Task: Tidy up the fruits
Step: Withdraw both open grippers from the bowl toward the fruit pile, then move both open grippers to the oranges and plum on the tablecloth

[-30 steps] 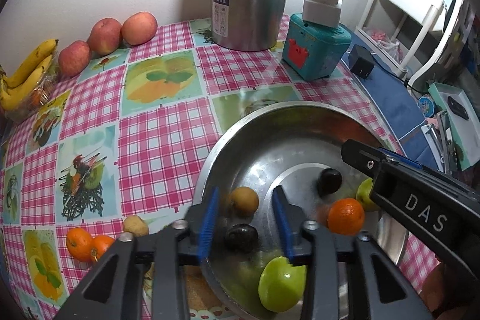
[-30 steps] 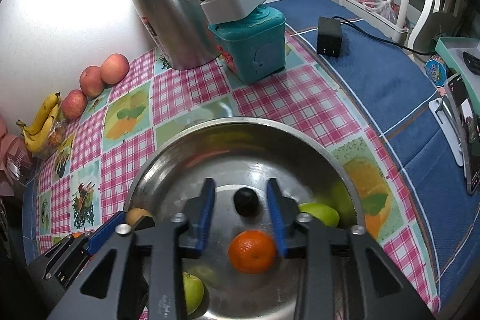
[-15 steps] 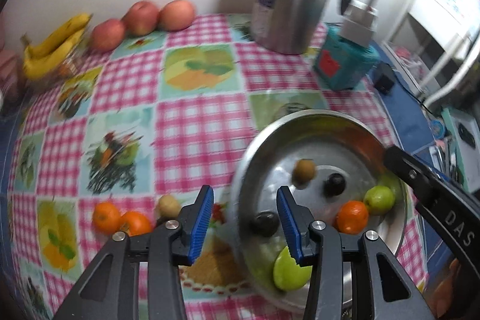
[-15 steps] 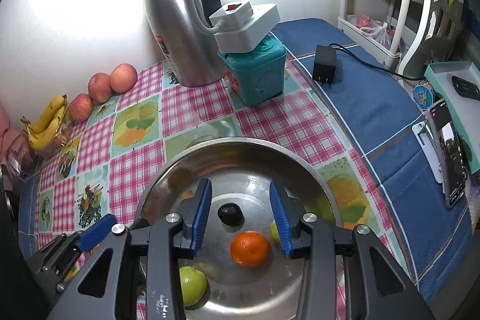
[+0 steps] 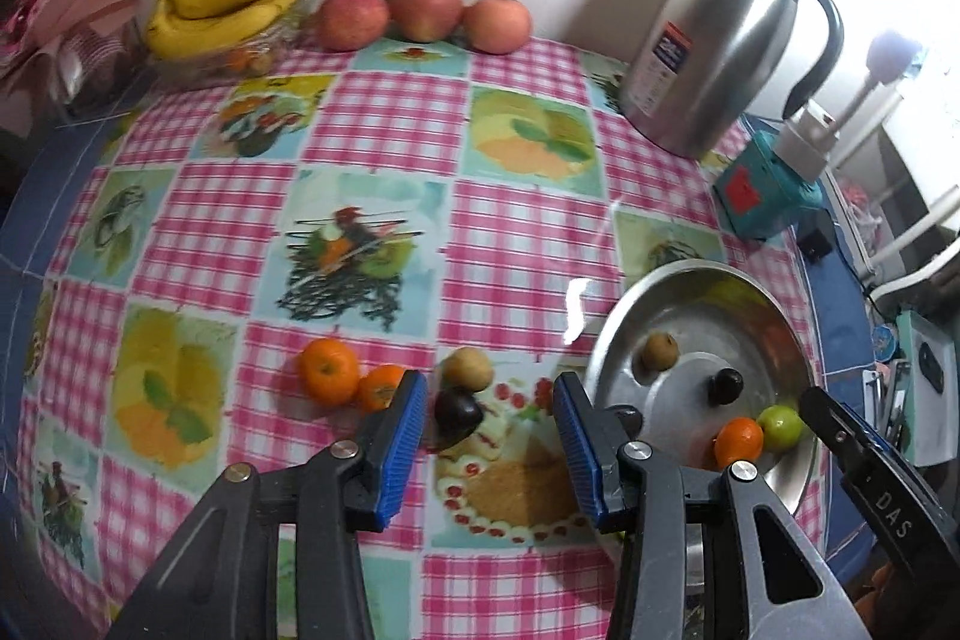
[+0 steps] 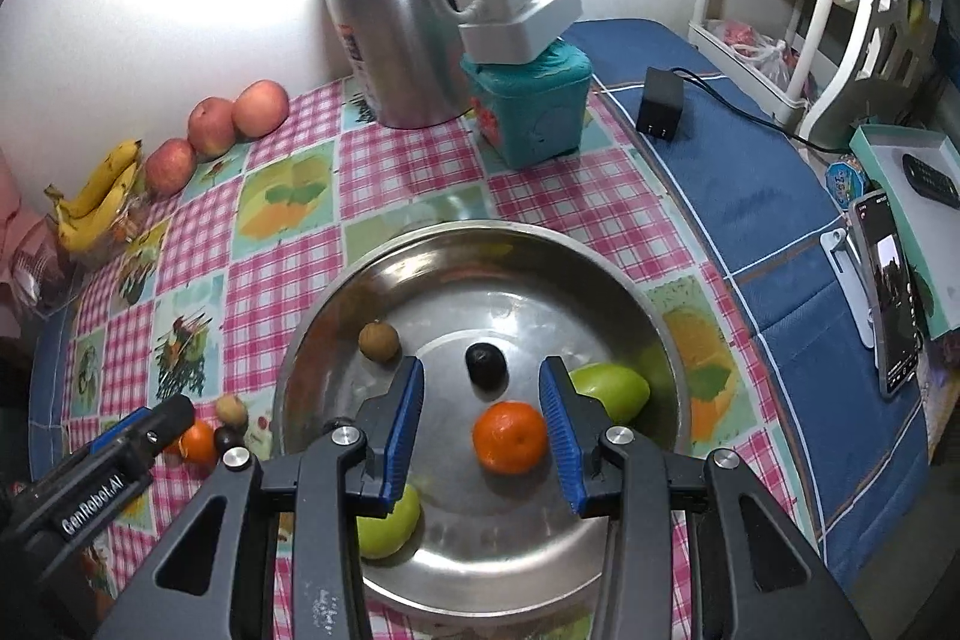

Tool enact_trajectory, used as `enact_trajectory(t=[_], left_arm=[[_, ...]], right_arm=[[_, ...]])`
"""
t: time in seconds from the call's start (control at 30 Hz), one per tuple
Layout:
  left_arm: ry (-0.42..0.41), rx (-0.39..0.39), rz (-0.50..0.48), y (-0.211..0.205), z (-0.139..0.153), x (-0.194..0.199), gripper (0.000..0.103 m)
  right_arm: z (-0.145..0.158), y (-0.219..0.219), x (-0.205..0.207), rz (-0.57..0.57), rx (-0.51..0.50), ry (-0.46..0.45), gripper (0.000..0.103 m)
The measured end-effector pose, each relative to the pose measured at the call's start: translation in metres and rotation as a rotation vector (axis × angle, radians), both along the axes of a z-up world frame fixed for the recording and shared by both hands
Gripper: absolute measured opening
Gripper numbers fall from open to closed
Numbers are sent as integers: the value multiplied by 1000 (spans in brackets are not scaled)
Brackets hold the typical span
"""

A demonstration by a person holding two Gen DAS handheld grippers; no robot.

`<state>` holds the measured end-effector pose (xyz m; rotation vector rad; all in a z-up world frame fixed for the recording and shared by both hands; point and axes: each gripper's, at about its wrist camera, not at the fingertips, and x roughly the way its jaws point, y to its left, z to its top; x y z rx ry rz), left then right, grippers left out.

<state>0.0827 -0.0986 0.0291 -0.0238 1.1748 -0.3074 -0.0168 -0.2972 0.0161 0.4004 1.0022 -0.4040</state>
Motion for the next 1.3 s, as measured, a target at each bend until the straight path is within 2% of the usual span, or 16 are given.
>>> enact_trajectory(t=[0.23,0.5,0.77,0.8,0.83,0.87,0.93,0.97,1.13,1.17,1.2,1.3], left_arm=[[4,-22,27,12,5,1,48],[11,-1,22,10,3,1,49],[8,11,25,10,1,2,54],[9,12,25,10,0,2,56],[10,13,27,10,0,2,63],[11,13,30,11,-1,2,69],[10,19,42,12,-3,3,97],[6,26,50,13,-4,4,102],[-8,74,94,19,-9,5,103],[-8,80,101,20,-10,6,103],[-8,83,106,21,-10,6,103],[-20,80,111,23,-8,7,103]], right_arm=[[10,10,-4,19,-2,-9,41],[8,10,-2,23,2,4,41],[2,10,1,29,8,23,41],[2,11,1,30,8,25,41],[1,11,2,32,8,27,41],[1,11,2,33,8,28,43],[1,11,2,36,9,25,55],[1,11,2,38,8,21,63],[0,14,4,52,-9,7,85],[-1,14,4,52,-12,11,93],[-2,14,4,52,-17,14,96],[-5,15,6,56,-25,24,96]])
